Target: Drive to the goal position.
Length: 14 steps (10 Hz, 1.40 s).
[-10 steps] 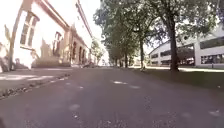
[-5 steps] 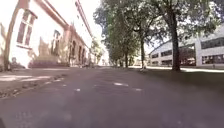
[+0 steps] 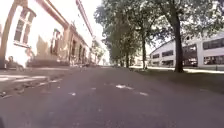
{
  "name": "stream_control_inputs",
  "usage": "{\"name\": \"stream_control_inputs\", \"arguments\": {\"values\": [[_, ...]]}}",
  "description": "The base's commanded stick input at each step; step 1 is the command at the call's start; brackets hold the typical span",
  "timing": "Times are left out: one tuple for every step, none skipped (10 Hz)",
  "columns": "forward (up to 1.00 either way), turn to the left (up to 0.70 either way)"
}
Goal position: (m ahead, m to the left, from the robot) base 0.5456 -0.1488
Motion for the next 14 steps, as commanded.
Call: {"name": "stream_control_inputs", "arguments": {"values": [[0.70,0.00],[0.70,0.00],[0.70,0.00],[0.70,0.00],[0.70,0.00],[0.70,0.00],[0.70,0.00],[0.70,0.00],[0.70,0.00],[0.70,0.00],[0.70,0.00],[0.70,0.00],[0.70,0.00],[0.70,0.00]]}}
